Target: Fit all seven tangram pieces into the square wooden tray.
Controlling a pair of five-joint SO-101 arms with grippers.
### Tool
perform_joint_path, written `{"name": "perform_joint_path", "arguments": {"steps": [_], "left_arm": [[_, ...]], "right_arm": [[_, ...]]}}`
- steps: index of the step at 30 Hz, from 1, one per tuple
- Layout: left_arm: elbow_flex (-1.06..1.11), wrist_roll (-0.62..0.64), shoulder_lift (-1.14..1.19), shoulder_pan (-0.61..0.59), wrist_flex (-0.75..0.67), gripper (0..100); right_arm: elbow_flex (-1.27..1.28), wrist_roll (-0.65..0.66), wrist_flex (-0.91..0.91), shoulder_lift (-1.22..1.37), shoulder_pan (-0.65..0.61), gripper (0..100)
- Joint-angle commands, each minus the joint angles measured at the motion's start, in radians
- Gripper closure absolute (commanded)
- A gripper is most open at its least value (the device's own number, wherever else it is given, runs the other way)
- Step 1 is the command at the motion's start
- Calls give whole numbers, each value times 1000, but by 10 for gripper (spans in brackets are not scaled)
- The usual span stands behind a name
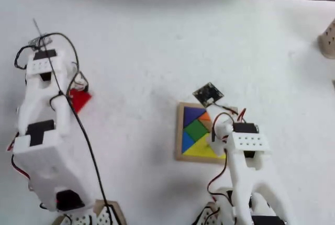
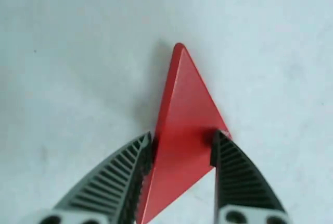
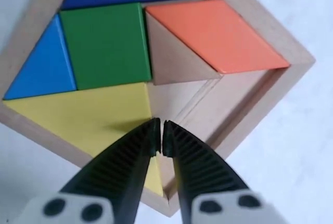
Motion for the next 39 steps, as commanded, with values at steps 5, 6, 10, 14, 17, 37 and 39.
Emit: {"name": "perform_joint_path", "arguments": {"steps": [5,6,10,14,17,37,39], "left_arm": [[-71,-17,19,76,6,834],[-83,-17,19,76,6,835],[-155,-17,19,108,66,835],[-192,-17,22,157,106,836],[-195,-17,27,168,103,836],[-196,-15,19,260,28,836],[-198,-15,18,278,23,836]], "right_arm": [[-6,12,-15,1,-12,981],[-6,14,-15,1,-12,981],[-6,14,-15,1,-12,981],[-6,14,-15,1,-12,981],[-6,14,-15,1,-12,981],[-6,14,-15,1,-12,981],[-6,14,-16,1,-12,981]]}}
